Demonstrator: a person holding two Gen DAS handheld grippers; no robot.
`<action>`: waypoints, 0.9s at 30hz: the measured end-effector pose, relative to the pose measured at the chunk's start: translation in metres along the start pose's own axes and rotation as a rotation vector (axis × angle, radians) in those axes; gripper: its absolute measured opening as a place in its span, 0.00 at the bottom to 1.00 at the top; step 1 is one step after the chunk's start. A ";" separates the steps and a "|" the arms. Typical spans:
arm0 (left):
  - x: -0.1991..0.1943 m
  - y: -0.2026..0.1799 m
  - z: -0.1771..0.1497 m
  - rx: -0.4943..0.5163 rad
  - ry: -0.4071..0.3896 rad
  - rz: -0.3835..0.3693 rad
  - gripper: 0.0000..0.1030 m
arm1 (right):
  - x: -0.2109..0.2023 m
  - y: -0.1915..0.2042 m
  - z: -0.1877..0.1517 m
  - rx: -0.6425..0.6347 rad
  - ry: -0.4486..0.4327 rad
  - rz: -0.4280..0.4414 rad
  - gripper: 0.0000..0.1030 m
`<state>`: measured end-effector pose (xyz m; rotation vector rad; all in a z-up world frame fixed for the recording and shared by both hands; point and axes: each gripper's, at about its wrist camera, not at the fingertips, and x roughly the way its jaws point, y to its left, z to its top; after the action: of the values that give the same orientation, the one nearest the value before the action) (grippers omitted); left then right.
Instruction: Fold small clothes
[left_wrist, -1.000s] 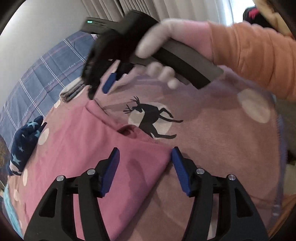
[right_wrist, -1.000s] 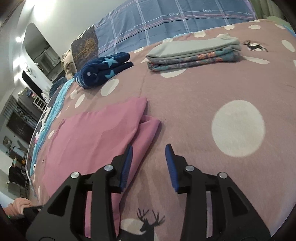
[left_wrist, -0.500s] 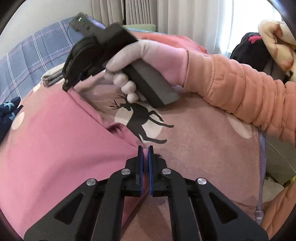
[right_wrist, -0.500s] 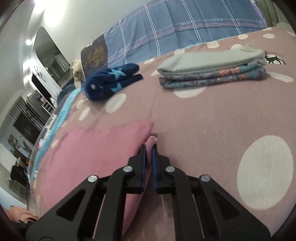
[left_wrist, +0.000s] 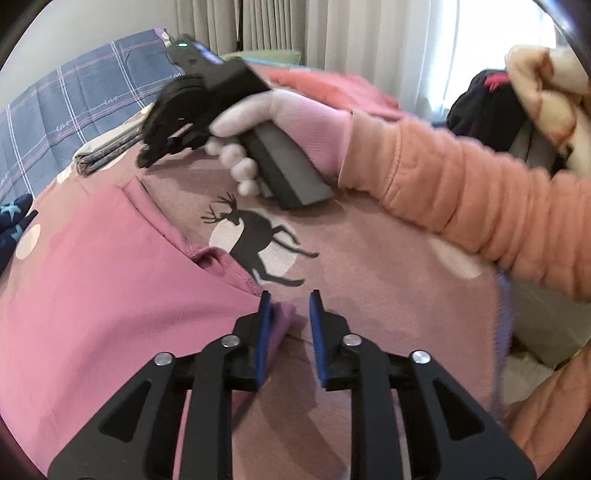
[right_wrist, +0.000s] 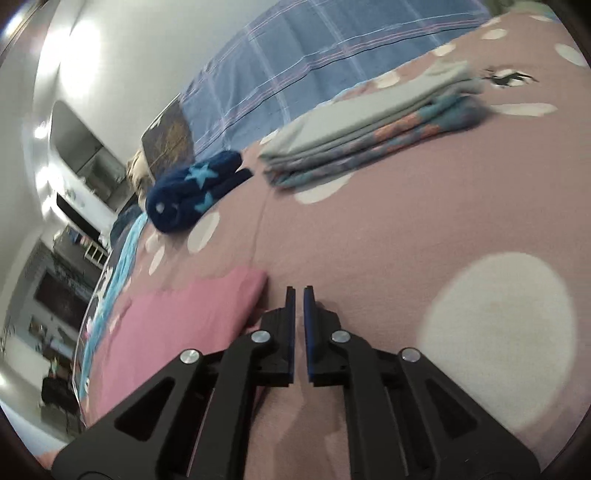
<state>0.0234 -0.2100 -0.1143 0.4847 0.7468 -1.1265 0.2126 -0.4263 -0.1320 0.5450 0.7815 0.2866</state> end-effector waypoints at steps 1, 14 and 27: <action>-0.006 0.001 -0.001 -0.016 -0.022 -0.021 0.26 | -0.009 0.008 -0.005 -0.027 0.014 0.023 0.06; -0.054 0.015 -0.033 -0.099 -0.080 0.060 0.55 | -0.059 0.105 -0.082 -0.418 -0.018 -0.197 0.27; -0.199 0.124 -0.167 -0.573 -0.209 0.564 0.81 | -0.073 0.239 -0.129 -0.635 -0.109 -0.206 0.65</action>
<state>0.0445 0.0749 -0.0794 0.0715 0.6546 -0.3957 0.0583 -0.2153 -0.0299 -0.1169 0.5910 0.2929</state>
